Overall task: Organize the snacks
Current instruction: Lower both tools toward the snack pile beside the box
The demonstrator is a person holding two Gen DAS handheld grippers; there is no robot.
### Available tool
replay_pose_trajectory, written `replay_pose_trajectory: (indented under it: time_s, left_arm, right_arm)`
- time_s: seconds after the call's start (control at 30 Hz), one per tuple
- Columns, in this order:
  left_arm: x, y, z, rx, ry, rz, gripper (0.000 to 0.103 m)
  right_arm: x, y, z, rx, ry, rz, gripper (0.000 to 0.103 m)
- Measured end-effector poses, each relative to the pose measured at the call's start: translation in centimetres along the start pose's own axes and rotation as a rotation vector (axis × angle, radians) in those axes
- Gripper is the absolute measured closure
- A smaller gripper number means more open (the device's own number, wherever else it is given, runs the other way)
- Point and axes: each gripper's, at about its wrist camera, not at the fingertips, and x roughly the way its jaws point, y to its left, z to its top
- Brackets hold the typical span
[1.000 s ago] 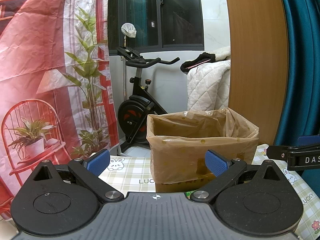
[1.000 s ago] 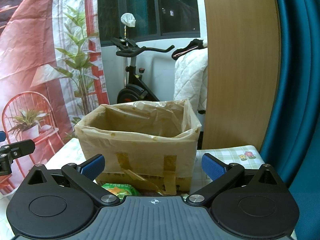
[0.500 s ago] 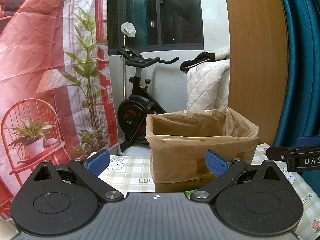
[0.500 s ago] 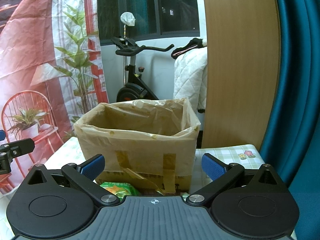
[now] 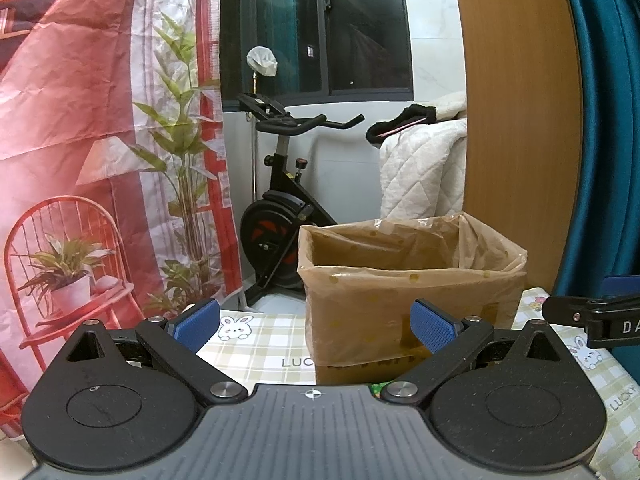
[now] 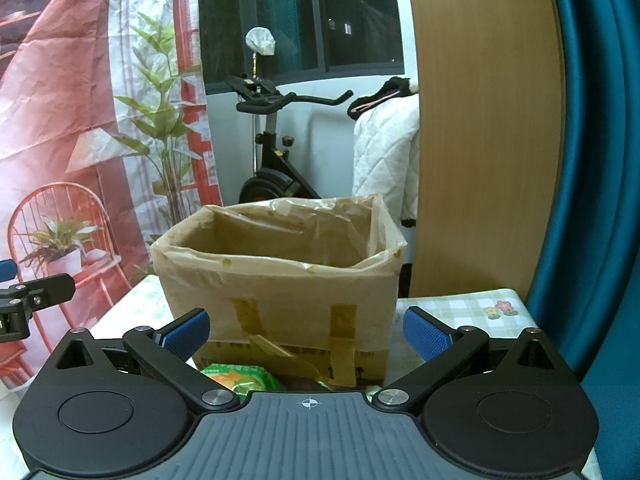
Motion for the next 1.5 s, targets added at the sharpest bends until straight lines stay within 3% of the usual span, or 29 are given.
replay_pose_trajectory:
  time_s: [0.4, 0.53, 0.93, 1.13, 1.23, 1.5]
  left_arm:
    - [0.8, 0.6, -1.4, -0.041, 0.006, -0.024, 0.001]
    - [1.3, 0.9, -2.0, -0.072, 0.031, -0.051, 0.001]
    - [3.5, 1.9, -4.8, -0.04, 0.139, -0.014, 0.001]
    - [5.0, 3.7, -6.4, -0.125, 0.243, -0.088, 0.003]
    - [5.4, 3.8, -7.6, -0.121, 0.271, -0.096, 0.01]
    - [5.9, 2.3, -11.3, -0.14, 0.33, -0.176, 0.018]
  right_arm:
    - [1.8, -0.6, -2.8, -0.003, 0.011, -0.006, 0.0]
    - [2.3, -0.6, -3.8, 0.001, 0.023, -0.008, 0.0]
    - [4.7, -0.1, -8.4, -0.003, 0.088, -0.02, 0.0]
    - [5.3, 0.6, -10.2, -0.022, 0.146, 0.024, 0.001]
    - [5.6, 1.2, -11.2, -0.045, 0.177, 0.037, 0.005]
    - [5.8, 1.9, -12.9, -0.109, 0.212, 0.057, 0.014]
